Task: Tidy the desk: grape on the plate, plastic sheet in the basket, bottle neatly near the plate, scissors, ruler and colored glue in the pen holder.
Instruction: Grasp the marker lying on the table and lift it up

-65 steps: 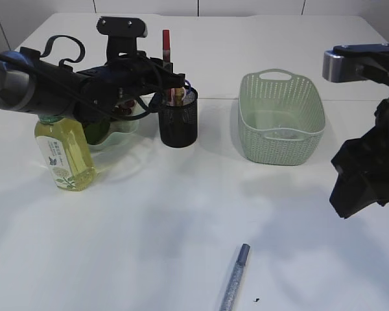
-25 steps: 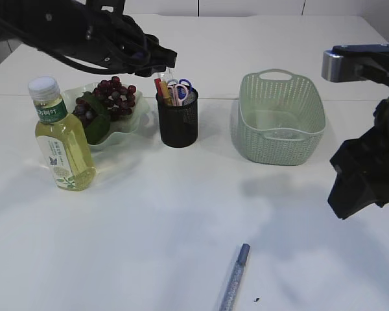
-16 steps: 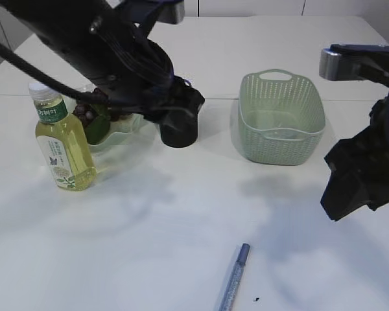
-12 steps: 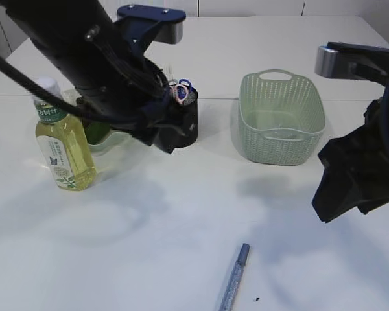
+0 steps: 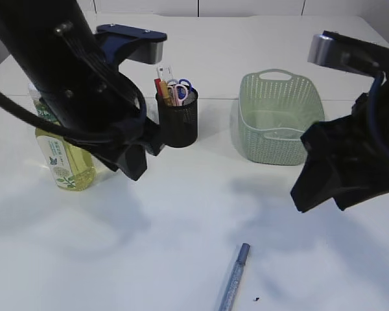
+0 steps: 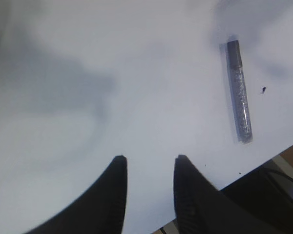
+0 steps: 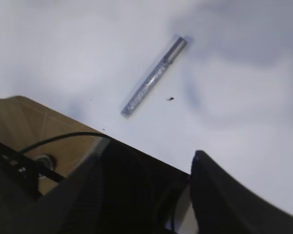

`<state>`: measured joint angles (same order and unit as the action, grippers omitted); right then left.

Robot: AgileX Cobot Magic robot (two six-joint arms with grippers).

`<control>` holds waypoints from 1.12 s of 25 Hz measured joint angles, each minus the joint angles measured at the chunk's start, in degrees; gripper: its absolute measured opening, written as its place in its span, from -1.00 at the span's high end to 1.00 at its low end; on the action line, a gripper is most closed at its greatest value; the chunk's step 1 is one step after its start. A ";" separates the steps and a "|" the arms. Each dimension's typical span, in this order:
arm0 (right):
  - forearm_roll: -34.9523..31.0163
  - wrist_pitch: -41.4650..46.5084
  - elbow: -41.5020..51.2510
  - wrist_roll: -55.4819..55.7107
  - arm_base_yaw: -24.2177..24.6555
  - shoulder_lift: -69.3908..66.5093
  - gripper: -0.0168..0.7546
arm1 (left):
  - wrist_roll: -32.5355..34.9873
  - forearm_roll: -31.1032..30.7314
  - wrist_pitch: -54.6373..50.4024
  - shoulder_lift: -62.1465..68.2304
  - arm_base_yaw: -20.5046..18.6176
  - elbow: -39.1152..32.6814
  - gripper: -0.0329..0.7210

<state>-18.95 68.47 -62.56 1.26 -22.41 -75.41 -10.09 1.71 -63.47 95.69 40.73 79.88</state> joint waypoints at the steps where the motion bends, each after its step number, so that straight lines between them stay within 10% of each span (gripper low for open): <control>1: -0.82 -0.86 0.00 0.72 0.00 -0.11 -0.21 | 0.00 0.04 -0.65 -0.75 0.00 0.00 0.27; 28: 9.79 -19.06 0.09 47.12 -10.98 -26.80 -0.21 | 0.98 -5.75 -8.52 -30.01 0.00 0.00 0.27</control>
<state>-9.16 49.41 -62.47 48.38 -33.39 -102.21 -9.11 -4.04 -71.99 65.68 40.73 79.88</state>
